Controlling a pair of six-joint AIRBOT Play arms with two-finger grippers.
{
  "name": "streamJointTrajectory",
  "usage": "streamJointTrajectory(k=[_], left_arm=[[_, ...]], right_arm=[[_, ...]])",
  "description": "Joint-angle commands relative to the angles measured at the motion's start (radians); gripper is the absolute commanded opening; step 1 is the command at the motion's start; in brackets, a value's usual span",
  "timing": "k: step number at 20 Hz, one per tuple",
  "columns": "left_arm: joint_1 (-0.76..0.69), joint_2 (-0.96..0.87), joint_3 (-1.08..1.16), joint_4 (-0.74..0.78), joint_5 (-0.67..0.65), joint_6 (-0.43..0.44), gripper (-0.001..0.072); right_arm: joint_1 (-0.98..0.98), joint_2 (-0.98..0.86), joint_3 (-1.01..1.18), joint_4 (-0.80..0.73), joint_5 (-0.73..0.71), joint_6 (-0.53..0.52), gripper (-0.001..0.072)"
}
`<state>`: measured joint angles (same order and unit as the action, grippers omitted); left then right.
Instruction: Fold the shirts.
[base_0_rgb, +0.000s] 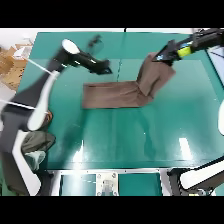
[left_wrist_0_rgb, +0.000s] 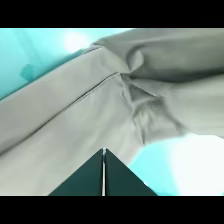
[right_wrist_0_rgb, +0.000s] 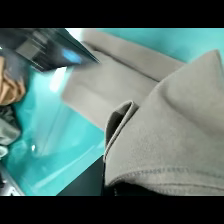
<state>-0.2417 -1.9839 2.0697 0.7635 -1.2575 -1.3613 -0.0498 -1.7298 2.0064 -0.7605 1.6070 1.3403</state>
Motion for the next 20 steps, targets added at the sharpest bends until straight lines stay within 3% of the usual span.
streamJointTrajectory(k=[1, 6, 7, 8, 9, 11, 14, 17, 20], left_arm=[[0.199, 0.105, 0.002, 0.032, -0.226, -0.036, 0.0021], [0.346, 0.124, -0.021, 0.031, -0.303, -0.045, 0.0021], [0.356, 0.124, -0.032, 0.032, -0.303, -0.044, 0.0020], [0.365, 0.123, -0.043, 0.038, -0.302, -0.043, 0.0021], [0.366, 0.123, -0.050, 0.052, -0.302, -0.040, 0.0021], [0.366, 0.123, -0.051, 0.084, -0.307, -0.016, 0.0021], [0.366, 0.123, -0.051, 0.093, -0.312, -0.017, 0.0021], [0.366, 0.123, -0.051, 0.121, -0.298, -0.017, 0.0020], [0.366, 0.123, -0.051, 0.170, -0.295, -0.019, 0.0020]], right_arm=[[0.198, -0.049, -0.032, 0.002, -0.142, 0.052, 0.0017], [0.564, -0.253, -0.036, 0.002, -0.569, 0.104, 0.0027], [0.623, -0.300, -0.036, 0.018, -0.677, 0.104, 0.0162], [0.678, -0.344, -0.036, 0.038, -0.766, 0.104, 0.0443], [0.706, -0.366, -0.036, 0.030, -0.806, 0.105, 0.0533], [0.676, -0.359, -0.035, -0.087, -0.745, 0.177, 0.0531], [0.492, -0.288, -0.035, -0.235, -0.496, 0.262, 0.0531], [0.261, -0.233, -0.035, -0.247, -0.291, 0.265, 0.0531], [0.071, -0.229, -0.058, -0.246, -0.194, 0.275, 0.0534]])
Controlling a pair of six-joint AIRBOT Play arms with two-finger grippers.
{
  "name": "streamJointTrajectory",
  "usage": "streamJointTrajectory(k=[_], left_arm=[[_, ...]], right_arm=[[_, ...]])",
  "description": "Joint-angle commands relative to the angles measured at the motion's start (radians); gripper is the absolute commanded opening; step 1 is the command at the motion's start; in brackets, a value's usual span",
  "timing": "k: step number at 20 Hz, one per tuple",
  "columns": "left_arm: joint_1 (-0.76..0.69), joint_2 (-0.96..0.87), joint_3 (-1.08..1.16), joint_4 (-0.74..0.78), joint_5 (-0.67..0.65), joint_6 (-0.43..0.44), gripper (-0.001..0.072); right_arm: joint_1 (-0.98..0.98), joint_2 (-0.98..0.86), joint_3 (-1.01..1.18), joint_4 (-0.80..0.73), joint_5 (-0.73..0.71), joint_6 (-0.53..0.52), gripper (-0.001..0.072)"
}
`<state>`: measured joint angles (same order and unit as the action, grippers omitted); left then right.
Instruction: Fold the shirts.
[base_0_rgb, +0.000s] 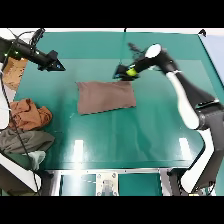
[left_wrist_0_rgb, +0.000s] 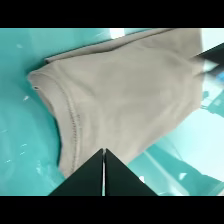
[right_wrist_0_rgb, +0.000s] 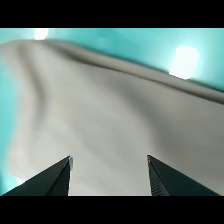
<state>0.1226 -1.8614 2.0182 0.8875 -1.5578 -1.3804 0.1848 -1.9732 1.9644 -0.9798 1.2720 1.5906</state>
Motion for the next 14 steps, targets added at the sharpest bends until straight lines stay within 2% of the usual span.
streamJointTrajectory(k=[1, 2, 3, 8, 12, 13, 14], left_arm=[[0.002, 0.000, 0.000, 0.063, 0.005, -0.004, 0.0021], [0.002, 0.000, 0.000, 0.077, 0.005, -0.007, 0.0021], [0.002, 0.000, 0.000, 0.089, 0.005, -0.008, 0.0020], [0.002, 0.001, 0.000, 0.164, 0.013, -0.027, 0.0020], [0.002, 0.001, 0.000, 0.169, 0.011, -0.034, 0.0020], [0.002, 0.001, 0.000, 0.168, 0.008, -0.034, 0.0020], [0.002, 0.001, 0.000, 0.168, 0.004, -0.034, 0.0020]], right_arm=[[-0.204, 0.015, -0.048, -0.025, 0.138, 0.025, 0.0542], [-0.228, 0.015, -0.093, -0.023, 0.131, 0.021, 0.0547], [-0.234, 0.014, -0.140, -0.016, 0.122, 0.017, 0.0615], [-0.148, -0.006, -0.315, 0.163, -0.032, -0.104, 0.0616], [-0.051, -0.053, -0.315, 0.219, -0.069, -0.104, 0.0610], [-0.040, -0.054, -0.312, 0.237, -0.078, -0.105, 0.0474], [-0.038, -0.053, -0.300, 0.249, -0.077, -0.110, 0.0127]])
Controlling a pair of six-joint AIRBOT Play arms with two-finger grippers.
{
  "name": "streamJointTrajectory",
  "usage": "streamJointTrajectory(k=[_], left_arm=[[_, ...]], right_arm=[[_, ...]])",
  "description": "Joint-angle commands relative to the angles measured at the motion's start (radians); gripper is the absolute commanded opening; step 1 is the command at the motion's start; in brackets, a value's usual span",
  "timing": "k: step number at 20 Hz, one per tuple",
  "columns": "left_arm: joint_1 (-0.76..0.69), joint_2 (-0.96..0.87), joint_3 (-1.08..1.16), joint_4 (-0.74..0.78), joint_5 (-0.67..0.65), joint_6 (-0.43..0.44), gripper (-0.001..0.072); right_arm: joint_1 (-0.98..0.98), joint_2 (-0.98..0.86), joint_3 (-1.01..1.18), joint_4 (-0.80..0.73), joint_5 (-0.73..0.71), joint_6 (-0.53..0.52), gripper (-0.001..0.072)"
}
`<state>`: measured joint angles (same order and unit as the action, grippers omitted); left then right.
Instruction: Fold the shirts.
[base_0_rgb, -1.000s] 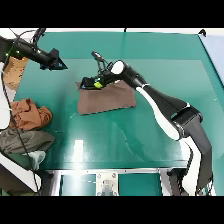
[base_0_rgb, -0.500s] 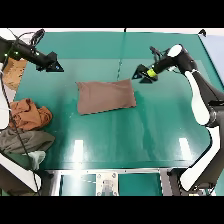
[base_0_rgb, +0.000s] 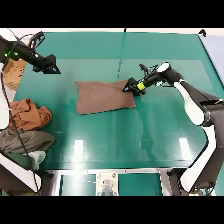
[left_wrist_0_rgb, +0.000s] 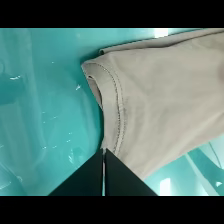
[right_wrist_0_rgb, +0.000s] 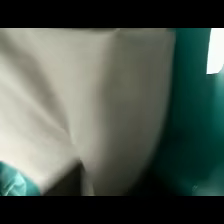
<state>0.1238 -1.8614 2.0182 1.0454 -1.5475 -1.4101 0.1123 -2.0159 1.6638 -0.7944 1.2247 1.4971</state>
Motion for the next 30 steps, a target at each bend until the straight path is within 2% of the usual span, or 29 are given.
streamJointTrajectory(k=[1, 2, 6, 13, 16, 20, 23, 27, 30], left_arm=[[0.000, 0.001, 0.000, 0.010, -0.009, -0.004, 0.0020], [0.000, 0.001, 0.000, 0.010, -0.011, -0.004, 0.0020], [0.000, 0.001, 0.000, 0.010, -0.023, -0.003, 0.0020], [0.000, 0.001, 0.000, 0.010, -0.023, -0.003, 0.0020], [0.000, 0.001, 0.000, 0.010, -0.023, -0.003, 0.0020], [0.000, 0.001, 0.000, 0.010, -0.013, -0.003, 0.0021], [0.000, 0.001, 0.000, 0.010, -0.012, -0.004, 0.0020], [-0.005, 0.001, 0.000, 0.006, -0.013, -0.003, 0.0020], [-0.005, 0.001, 0.000, 0.005, -0.018, -0.004, 0.0020]], right_arm=[[0.032, -0.008, 0.018, 0.063, -0.028, -0.016, 0.0047], [0.018, 0.002, 0.034, 0.062, -0.028, -0.011, 0.0016], [-0.142, 0.119, 0.046, 0.019, -0.016, 0.025, 0.0015], [-0.669, 0.351, 0.043, -0.311, 0.146, 0.117, 0.0014], [-0.900, 0.419, -0.013, -0.403, 0.160, 0.123, 0.0014], [-1.199, 0.496, -0.169, -0.460, 0.149, 0.115, 0.0013], [-1.367, 0.562, -0.388, -0.482, 0.068, 0.115, 0.0013], [-1.490, 0.647, -0.677, -0.482, -0.095, 0.115, 0.0013], [-1.499, 0.651, -0.774, -0.482, -0.117, 0.114, 0.0014]])
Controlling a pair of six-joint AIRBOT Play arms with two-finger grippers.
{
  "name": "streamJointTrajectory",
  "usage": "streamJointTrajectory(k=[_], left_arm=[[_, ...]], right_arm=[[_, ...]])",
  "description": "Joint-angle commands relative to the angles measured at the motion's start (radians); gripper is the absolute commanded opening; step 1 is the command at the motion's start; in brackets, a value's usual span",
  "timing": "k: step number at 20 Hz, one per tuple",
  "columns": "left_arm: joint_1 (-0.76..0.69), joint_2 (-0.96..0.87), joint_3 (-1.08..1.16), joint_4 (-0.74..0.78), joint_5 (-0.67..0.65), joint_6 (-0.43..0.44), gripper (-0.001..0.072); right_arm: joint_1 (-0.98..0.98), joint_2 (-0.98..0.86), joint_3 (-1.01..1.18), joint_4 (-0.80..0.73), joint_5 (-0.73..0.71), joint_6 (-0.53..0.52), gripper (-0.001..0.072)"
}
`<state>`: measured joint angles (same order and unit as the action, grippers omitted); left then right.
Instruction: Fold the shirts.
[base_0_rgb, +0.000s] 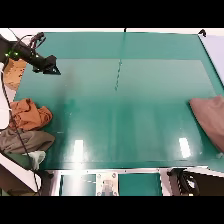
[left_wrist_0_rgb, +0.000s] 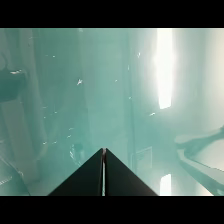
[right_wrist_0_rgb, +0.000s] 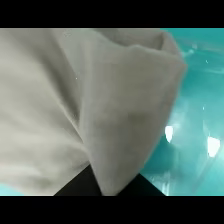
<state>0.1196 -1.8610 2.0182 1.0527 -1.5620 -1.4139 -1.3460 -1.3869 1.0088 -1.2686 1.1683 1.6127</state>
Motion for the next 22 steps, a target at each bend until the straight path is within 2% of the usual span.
streamJointTrajectory(k=[1, 2, 3, 4, 5, 7, 9, 10, 11, 12, 13, 17, 20, 22], left_arm=[[0.000, 0.000, 0.000, -0.006, -0.008, 0.000, 0.0020], [0.000, 0.000, 0.000, -0.006, -0.015, 0.000, 0.0020], [0.000, 0.000, 0.000, -0.006, -0.021, 0.001, 0.0020], [0.000, 0.000, 0.000, -0.006, -0.021, 0.002, 0.0020], [0.000, 0.000, 0.000, -0.006, -0.020, 0.002, 0.0020], [0.000, 0.003, 0.001, -0.006, -0.013, 0.001, 0.0019], [0.000, 0.026, 0.001, -0.005, 0.008, 0.002, 0.0019], [0.000, 0.048, 0.001, -0.004, 0.014, 0.005, 0.0019], [0.000, 0.077, 0.001, 0.001, 0.016, 0.017, 0.0019], [0.000, 0.110, 0.001, 0.019, 0.014, 0.027, 0.0019], [0.000, 0.141, 0.000, 0.041, 0.006, 0.027, 0.0018], [-0.001, 0.289, -0.089, 0.065, -0.026, 0.000, 0.0018], [-0.007, 0.455, -0.335, 0.064, 0.015, 0.010, 0.0018], [-0.026, 0.592, -0.571, 0.064, 0.066, 0.020, 0.0019]], right_arm=[[-0.041, 0.022, -0.126, -0.008, -0.052, 0.000, 0.0016], [-0.041, 0.026, -0.123, -0.010, -0.041, -0.001, 0.0016], [-0.042, 0.030, -0.111, -0.024, -0.020, 0.000, 0.0085], [-0.042, 0.030, -0.084, -0.050, 0.020, 0.003, 0.0417], [-0.042, 0.030, -0.048, -0.074, 0.072, 0.008, 0.0624], [-0.041, 0.030, 0.060, -0.095, 0.235, 0.066, 0.0623], [-0.026, 0.030, 0.179, -0.089, 0.451, 0.192, 0.0617], [0.002, 0.031, 0.239, -0.089, 0.543, 0.233, 0.0471], [0.042, 0.034, 0.291, -0.085, 0.589, 0.238, 0.0096], [0.103, 0.045, 0.335, -0.081, 0.588, 0.238, 0.0041], [0.174, 0.058, 0.366, -0.081, 0.568, 0.234, 0.0017], [0.536, 0.126, 0.408, -0.013, 0.347, 0.159, 0.0015], [0.800, 0.181, 0.357, -0.010, 0.325, 0.129, 0.0014], [0.989, 0.266, 0.233, -0.006, 0.249, 0.130, 0.0014]])
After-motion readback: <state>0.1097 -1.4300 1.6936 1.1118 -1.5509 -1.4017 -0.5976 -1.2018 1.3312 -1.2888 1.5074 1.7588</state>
